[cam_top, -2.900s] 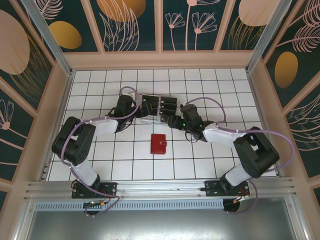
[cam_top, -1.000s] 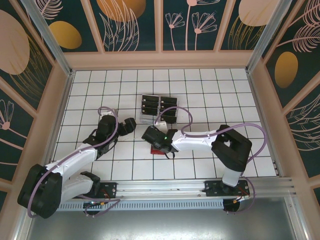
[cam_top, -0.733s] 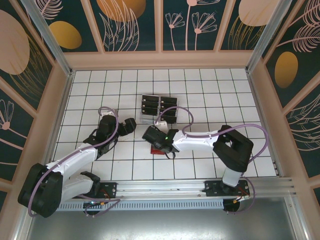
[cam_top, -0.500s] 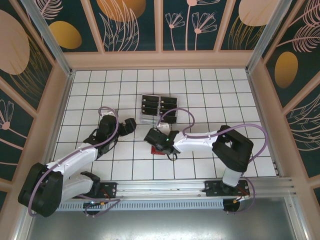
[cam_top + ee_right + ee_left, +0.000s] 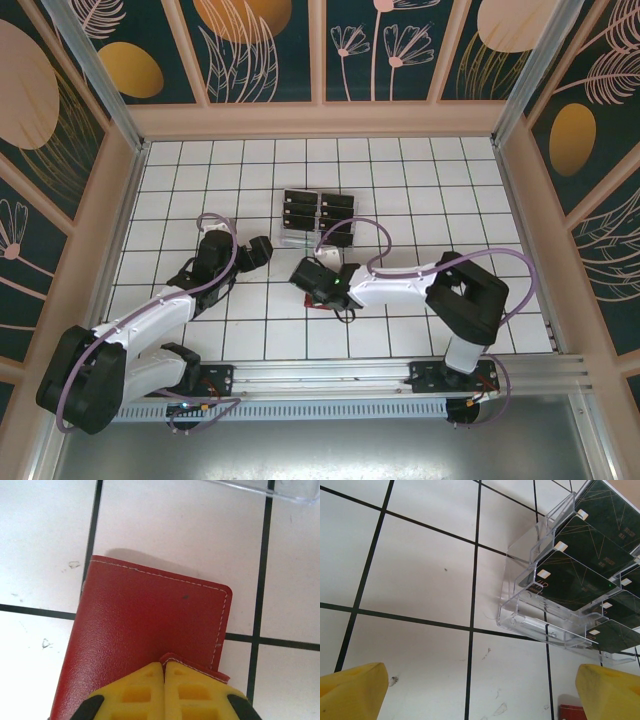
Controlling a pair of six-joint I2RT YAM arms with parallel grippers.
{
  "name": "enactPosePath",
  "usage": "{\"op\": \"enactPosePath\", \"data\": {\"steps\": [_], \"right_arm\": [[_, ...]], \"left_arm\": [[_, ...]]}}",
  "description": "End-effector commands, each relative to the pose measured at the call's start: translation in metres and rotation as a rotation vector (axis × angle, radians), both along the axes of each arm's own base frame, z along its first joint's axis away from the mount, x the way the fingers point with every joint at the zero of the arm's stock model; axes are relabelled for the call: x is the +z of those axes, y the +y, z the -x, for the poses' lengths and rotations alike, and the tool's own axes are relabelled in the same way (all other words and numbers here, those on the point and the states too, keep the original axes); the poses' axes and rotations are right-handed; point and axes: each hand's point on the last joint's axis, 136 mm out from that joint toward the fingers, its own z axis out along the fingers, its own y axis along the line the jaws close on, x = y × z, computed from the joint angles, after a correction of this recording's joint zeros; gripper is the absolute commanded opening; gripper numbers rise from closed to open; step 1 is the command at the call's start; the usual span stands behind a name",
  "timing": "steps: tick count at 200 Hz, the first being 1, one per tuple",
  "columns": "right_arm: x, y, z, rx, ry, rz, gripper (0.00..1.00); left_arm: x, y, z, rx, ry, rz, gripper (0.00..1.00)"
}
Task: Put the credit cards into the card holder
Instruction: Pick up the card holder from the bottom-right of the table.
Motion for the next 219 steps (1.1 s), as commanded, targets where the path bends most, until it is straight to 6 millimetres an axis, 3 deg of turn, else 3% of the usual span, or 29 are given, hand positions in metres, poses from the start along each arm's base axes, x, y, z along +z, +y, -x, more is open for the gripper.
{"op": "enactPosePath", "data": {"steps": [1, 105, 183, 219], "right_arm": [[-0.004, -0.014, 0.002, -0.013, 0.002, 0.016, 0.00], [0.071, 0.005, -0.004, 0.031, -0.122, -0.312, 0.00], [0.098, 0.024, -0.008, 0.064, -0.155, -0.403, 0.00], [0.104, 0.030, -0.011, 0.073, -0.164, -0.410, 0.00]], "left_arm": [[0.013, -0.007, -0.003, -0.022, -0.027, 0.019, 0.96], [0.029, -0.039, 0.005, -0.146, -0.034, 0.194, 0.97], [0.046, -0.069, 0.011, -0.215, -0.041, 0.344, 0.97], [0.040, -0.083, 0.018, -0.238, -0.019, 0.353, 0.96]]}}
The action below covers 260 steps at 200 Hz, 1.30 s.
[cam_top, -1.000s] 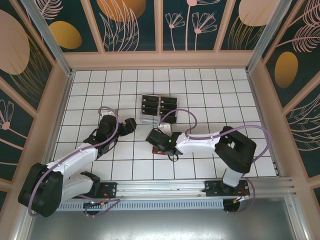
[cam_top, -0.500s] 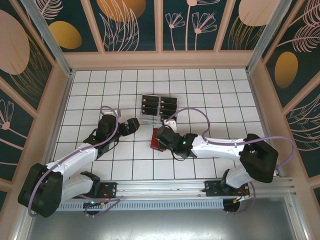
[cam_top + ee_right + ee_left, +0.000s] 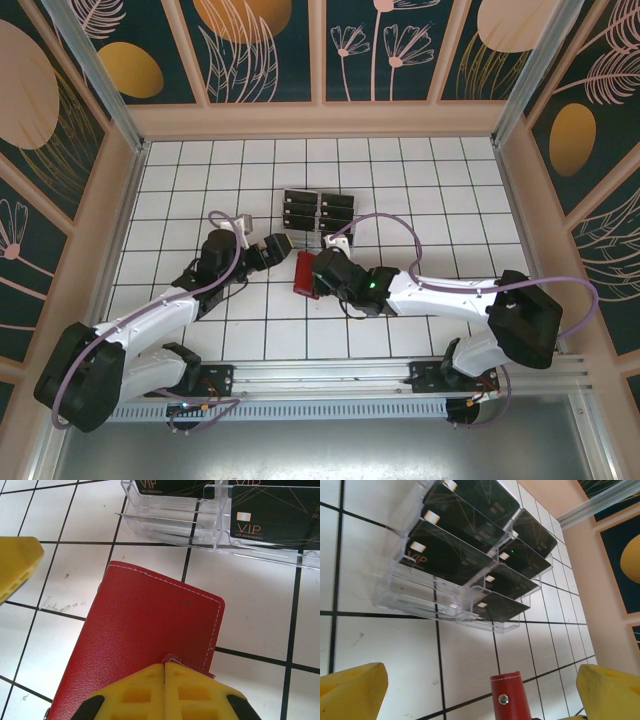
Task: Put the credit cards into the card holder
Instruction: Pick up the card holder from the bottom-right of the table, then open the button on the card holder.
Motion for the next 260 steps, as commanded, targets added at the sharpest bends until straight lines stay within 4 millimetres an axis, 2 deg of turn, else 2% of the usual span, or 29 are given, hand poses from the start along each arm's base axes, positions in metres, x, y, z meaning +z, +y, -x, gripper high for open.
{"op": "enactPosePath", "data": {"steps": [1, 60, 94, 126, 138, 158, 207, 238, 251, 260], "right_arm": [[0.025, 0.013, -0.010, 0.003, -0.047, -0.054, 0.00], [0.030, 0.013, -0.011, 0.002, -0.059, -0.065, 0.00], [0.029, 0.012, -0.009, 0.002, -0.057, -0.067, 0.00], [0.025, 0.010, -0.010, 0.001, -0.056, -0.067, 0.00], [0.022, 0.008, -0.010, -0.001, -0.055, -0.062, 0.00], [0.016, -0.001, -0.010, -0.023, -0.050, -0.049, 0.00], [-0.002, -0.048, -0.007, -0.122, -0.016, -0.088, 0.00], [0.003, -0.051, -0.003, -0.103, -0.011, -0.174, 0.00], [0.006, -0.048, -0.001, -0.093, -0.006, -0.207, 0.29], [0.007, -0.047, 0.000, -0.092, -0.001, -0.226, 0.40]], "left_arm": [[0.002, -0.012, 0.002, -0.019, 0.000, 0.039, 0.96], [-0.017, -0.036, 0.011, -0.048, 0.044, 0.036, 0.91], [-0.019, -0.047, 0.012, -0.059, 0.049, 0.037, 0.79], [-0.014, -0.054, 0.010, -0.064, 0.036, 0.052, 0.51], [-0.013, -0.054, 0.009, -0.061, 0.031, 0.056, 0.35], [-0.010, -0.054, 0.008, -0.058, 0.013, 0.056, 0.00], [-0.008, -0.046, 0.010, -0.039, -0.030, 0.055, 0.00], [-0.007, -0.046, 0.012, -0.040, -0.039, 0.066, 0.00], [-0.007, -0.046, 0.012, -0.040, -0.040, 0.065, 0.00], [-0.007, -0.045, 0.012, -0.040, -0.042, 0.064, 0.00]]}}
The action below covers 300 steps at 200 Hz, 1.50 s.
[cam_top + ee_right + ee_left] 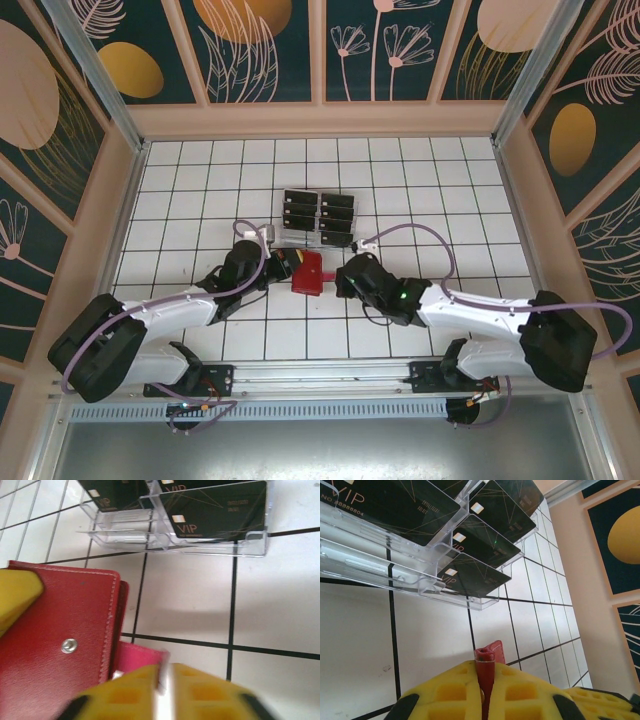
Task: Put the credit cards into the card holder
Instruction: Open the button on the card holder, then place the card holder at the center of the table.
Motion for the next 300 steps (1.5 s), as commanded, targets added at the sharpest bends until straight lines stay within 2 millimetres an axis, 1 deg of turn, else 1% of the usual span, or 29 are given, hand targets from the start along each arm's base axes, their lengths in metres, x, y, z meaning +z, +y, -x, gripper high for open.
{"op": "enactPosePath", "data": {"steps": [1, 10, 36, 59, 65, 86, 98, 107, 132, 184, 221, 241, 261, 284, 300], "right_arm": [[0.013, 0.006, -0.001, 0.001, -0.014, -0.102, 0.41], [0.014, 0.007, 0.000, 0.004, -0.012, -0.117, 0.47], [0.020, 0.011, 0.001, 0.013, -0.015, -0.158, 0.55], [0.021, 0.014, 0.002, 0.019, -0.013, -0.177, 0.64], [0.021, 0.014, 0.001, 0.015, -0.015, -0.175, 0.65], [0.013, 0.011, -0.002, -0.007, 0.001, -0.160, 0.65], [0.007, 0.009, -0.003, -0.014, 0.012, -0.160, 0.62], [0.004, 0.008, -0.003, -0.015, 0.019, -0.161, 0.57], [-0.001, 0.009, -0.006, -0.012, 0.029, -0.167, 0.47], [-0.008, 0.016, -0.008, 0.013, 0.046, -0.173, 0.45], [-0.014, 0.023, -0.010, 0.031, 0.063, -0.188, 0.40], [-0.015, 0.025, -0.012, 0.034, 0.067, -0.199, 0.31], [-0.015, 0.024, -0.015, 0.029, 0.067, -0.207, 0.18], [-0.009, 0.025, -0.017, 0.038, 0.066, -0.224, 0.00], [-0.009, 0.025, -0.014, 0.051, 0.072, -0.222, 0.00]], "left_arm": [[0.013, 0.002, -0.004, 0.015, -0.064, 0.016, 0.00], [0.014, 0.002, -0.004, 0.017, -0.068, 0.016, 0.00], [0.014, 0.003, -0.004, 0.019, -0.066, 0.008, 0.00], [0.015, 0.004, -0.004, 0.021, -0.069, 0.006, 0.00], [0.016, 0.004, -0.004, 0.023, -0.069, 0.009, 0.00], [0.018, 0.005, -0.003, 0.026, -0.073, 0.013, 0.00], [0.019, 0.006, -0.003, 0.027, -0.074, 0.015, 0.00], [0.020, 0.006, -0.003, 0.027, -0.077, 0.017, 0.00], [0.022, 0.006, -0.002, 0.028, -0.077, 0.023, 0.00], [0.019, 0.006, -0.002, 0.028, -0.071, 0.018, 0.00], [0.019, 0.006, -0.002, 0.029, -0.072, 0.021, 0.00], [0.020, 0.006, -0.002, 0.027, -0.072, 0.022, 0.00], [0.017, 0.007, -0.001, 0.028, -0.068, 0.019, 0.00], [0.010, 0.008, 0.001, 0.024, -0.056, -0.002, 0.00], [0.001, 0.012, 0.003, 0.023, -0.041, -0.039, 0.00]]}}
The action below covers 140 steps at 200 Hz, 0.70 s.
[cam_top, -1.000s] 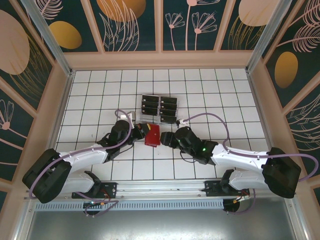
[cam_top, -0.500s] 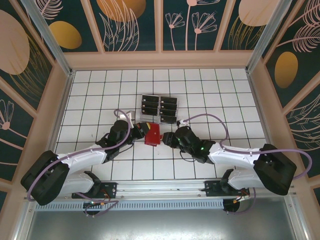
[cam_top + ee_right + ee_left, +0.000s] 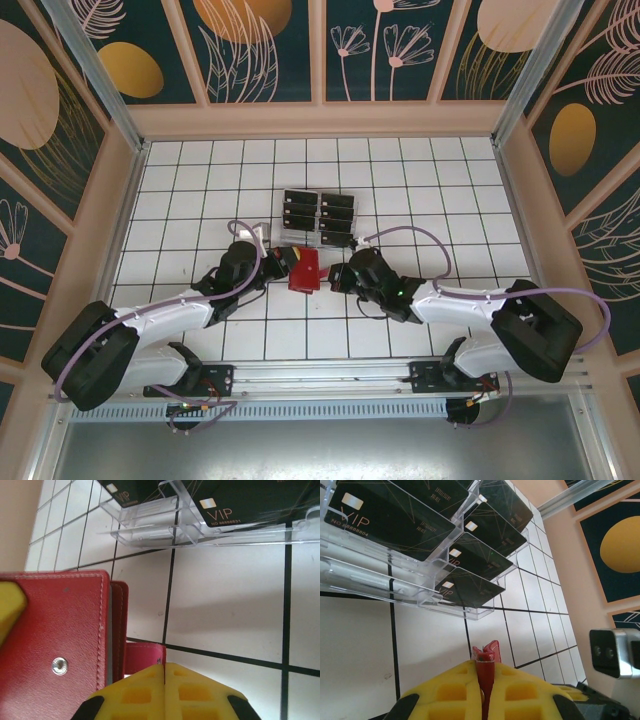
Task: Put the credit cards into the card holder
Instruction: Place the card holder at the center of the table.
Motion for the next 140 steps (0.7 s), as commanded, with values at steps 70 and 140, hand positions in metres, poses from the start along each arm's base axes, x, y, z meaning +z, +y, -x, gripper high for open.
{"op": "enactPosePath", "data": {"steps": [70, 140], "right_arm": [[0.004, -0.007, 0.017, 0.035, 0.016, 0.018, 0.00], [0.028, 0.015, 0.017, 0.086, -0.022, -0.021, 0.00]], "left_arm": [[-0.045, 0.031, 0.008, 0.058, 0.026, -0.195, 0.70], [-0.032, 0.021, 0.003, 0.012, 0.019, -0.232, 0.77]]}}
